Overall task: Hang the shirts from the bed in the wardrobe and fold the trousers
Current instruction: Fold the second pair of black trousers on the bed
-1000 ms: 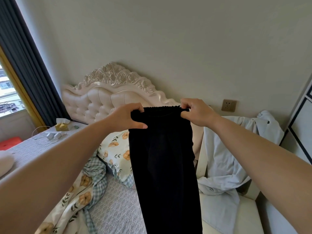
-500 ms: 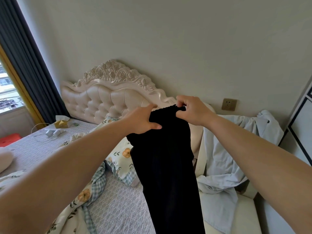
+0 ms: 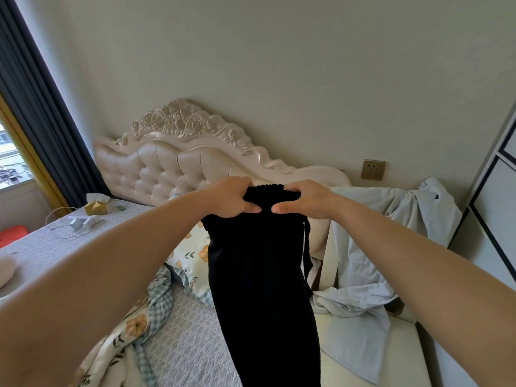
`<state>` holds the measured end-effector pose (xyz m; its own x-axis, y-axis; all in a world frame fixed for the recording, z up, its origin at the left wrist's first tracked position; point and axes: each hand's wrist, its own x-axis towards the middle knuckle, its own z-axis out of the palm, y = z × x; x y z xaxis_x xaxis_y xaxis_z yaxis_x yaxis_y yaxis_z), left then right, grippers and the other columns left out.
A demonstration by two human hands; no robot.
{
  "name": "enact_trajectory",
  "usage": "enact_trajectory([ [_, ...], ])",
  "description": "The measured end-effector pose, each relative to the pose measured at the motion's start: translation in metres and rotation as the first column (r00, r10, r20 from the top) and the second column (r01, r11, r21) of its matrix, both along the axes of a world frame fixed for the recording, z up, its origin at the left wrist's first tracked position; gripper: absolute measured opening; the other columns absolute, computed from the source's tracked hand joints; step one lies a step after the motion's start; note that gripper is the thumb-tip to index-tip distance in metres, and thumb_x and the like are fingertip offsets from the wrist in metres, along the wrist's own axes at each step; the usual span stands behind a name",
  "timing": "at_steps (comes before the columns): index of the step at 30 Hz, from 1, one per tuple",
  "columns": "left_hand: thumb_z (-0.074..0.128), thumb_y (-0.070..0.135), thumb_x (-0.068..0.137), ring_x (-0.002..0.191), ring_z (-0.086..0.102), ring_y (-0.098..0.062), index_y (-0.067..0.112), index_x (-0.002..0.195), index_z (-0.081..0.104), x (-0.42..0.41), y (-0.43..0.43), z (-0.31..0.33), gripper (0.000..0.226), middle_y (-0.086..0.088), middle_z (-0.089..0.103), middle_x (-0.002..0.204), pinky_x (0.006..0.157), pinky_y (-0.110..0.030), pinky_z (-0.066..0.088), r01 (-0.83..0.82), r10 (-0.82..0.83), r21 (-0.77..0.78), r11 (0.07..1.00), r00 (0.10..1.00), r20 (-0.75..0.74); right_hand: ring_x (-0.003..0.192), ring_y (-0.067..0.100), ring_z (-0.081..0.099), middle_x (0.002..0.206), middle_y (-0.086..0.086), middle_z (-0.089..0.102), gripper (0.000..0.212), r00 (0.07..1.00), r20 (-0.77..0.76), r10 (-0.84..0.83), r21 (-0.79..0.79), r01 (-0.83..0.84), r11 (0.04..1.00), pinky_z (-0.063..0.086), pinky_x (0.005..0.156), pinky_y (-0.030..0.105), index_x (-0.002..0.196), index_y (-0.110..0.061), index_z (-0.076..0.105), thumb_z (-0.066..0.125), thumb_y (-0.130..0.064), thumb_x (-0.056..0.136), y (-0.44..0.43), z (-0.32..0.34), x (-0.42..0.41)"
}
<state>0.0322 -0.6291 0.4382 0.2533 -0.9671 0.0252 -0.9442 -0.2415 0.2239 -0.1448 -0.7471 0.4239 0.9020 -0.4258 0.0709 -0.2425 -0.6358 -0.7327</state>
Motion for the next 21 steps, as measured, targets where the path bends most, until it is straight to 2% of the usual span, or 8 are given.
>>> enact_trajectory([
  [4, 0.075, 0.032, 0.077, 0.1, 0.051, -0.019, 0.015, 0.117, 0.048, 0.002, 0.002, 0.011, 0.052, 0.002, 0.052, 0.107, 0.08, -0.033, 0.041, 0.028, -0.029, -0.088, 0.996, 1.0, -0.006, 0.052, -0.005, 0.051, 0.06, -0.013, 0.051, 0.029, 0.999, 0.047, -0.004, -0.339, 0.02, 0.941, 0.036, 0.049, 0.008, 0.062, -0.033, 0.049, 0.073, -0.033, 0.078, 0.007, 0.021, 0.008],
  [7, 0.081, 0.036, 0.07, 0.11, 0.046, -0.007, 0.028, 0.138, 0.039, 0.002, 0.008, 0.026, 0.08, 0.012, 0.047, 0.124, 0.09, -0.024, 0.035, 0.046, -0.063, -0.084, 0.995, 0.975, -0.212, 0.058, -0.009, 0.048, 0.062, -0.016, 0.046, 0.025, 0.99, 0.101, 0.098, -0.532, -0.029, 0.846, 0.034, 0.055, 0.008, 0.068, -0.023, 0.051, 0.073, -0.03, 0.078, 0.019, 0.043, 0.018],
  [9, 0.081, 0.04, 0.069, 0.101, 0.053, 0.004, 0.036, 0.124, 0.052, 0.0, 0.008, 0.03, 0.063, 0.024, 0.055, 0.111, 0.08, -0.007, 0.035, 0.045, -0.062, -0.062, 0.997, 0.949, -0.31, 0.057, -0.006, 0.047, 0.063, -0.014, 0.048, 0.021, 0.982, 0.129, 0.142, -0.587, -0.04, 0.809, 0.035, 0.056, 0.009, 0.076, -0.016, 0.056, 0.072, -0.03, 0.078, 0.024, 0.052, 0.022],
  [11, 0.078, 0.041, 0.073, 0.082, 0.061, 0.0, 0.032, 0.094, 0.062, -0.002, 0.004, 0.029, 0.027, 0.017, 0.064, 0.086, 0.06, -0.001, 0.038, 0.006, -0.039, -0.106, 0.994, 0.947, -0.319, 0.053, 0.001, 0.041, 0.061, -0.012, 0.046, 0.029, 0.977, 0.183, 0.113, -0.572, 0.013, 0.82, 0.03, 0.051, 0.017, 0.077, -0.018, 0.048, 0.073, -0.033, 0.077, 0.022, 0.053, 0.024],
  [14, 0.071, 0.043, 0.08, 0.081, 0.063, -0.014, 0.019, 0.101, 0.066, -0.005, 0.002, 0.026, 0.033, 0.001, 0.067, 0.085, 0.068, -0.01, 0.045, -0.006, -0.028, -0.169, 0.986, 0.98, -0.199, 0.064, 0.001, 0.047, 0.073, -0.011, 0.05, 0.032, 0.938, 0.347, -0.008, -0.337, 0.133, 0.932, 0.034, 0.055, 0.012, 0.087, -0.021, 0.047, 0.074, -0.034, 0.076, 0.014, 0.042, 0.021],
  [16, 0.065, 0.051, 0.081, 0.096, 0.062, -0.02, 0.027, 0.116, 0.063, -0.006, 0.001, 0.023, 0.043, 0.001, 0.068, 0.099, 0.086, -0.03, 0.049, -0.047, 0.031, -0.171, 0.984, 0.995, -0.093, 0.075, 0.0, 0.052, 0.087, -0.011, 0.052, 0.024, 0.834, 0.509, -0.212, 0.089, 0.195, 0.977, 0.043, 0.063, 0.013, 0.098, -0.023, 0.046, 0.063, -0.035, 0.086, 0.005, 0.024, 0.013],
  [18, 0.06, 0.058, 0.081, 0.097, 0.061, -0.021, 0.037, 0.12, 0.059, -0.008, 0.002, 0.021, 0.044, 0.007, 0.065, 0.099, 0.083, -0.035, 0.048, -0.099, 0.099, -0.221, 0.97, 0.995, -0.009, 0.072, 0.007, 0.053, 0.087, -0.007, 0.051, 0.017, 0.668, 0.527, -0.525, 0.546, 0.207, 0.812, 0.046, 0.058, 0.021, 0.101, -0.021, 0.047, 0.047, -0.037, 0.096, -0.003, -0.007, -0.001],
  [21, 0.058, 0.061, 0.081, 0.092, 0.061, -0.019, 0.039, 0.119, 0.058, -0.007, 0.002, 0.024, 0.044, 0.009, 0.063, 0.093, 0.074, -0.031, 0.045, -0.086, 0.111, -0.288, 0.954, 0.991, 0.074, 0.061, 0.012, 0.047, 0.074, 0.0, 0.049, 0.029, 0.627, 0.147, -0.765, 0.835, 0.336, 0.436, 0.039, 0.056, 0.023, 0.08, -0.016, 0.05, 0.04, -0.034, 0.099, -0.01, -0.08, -0.029],
])
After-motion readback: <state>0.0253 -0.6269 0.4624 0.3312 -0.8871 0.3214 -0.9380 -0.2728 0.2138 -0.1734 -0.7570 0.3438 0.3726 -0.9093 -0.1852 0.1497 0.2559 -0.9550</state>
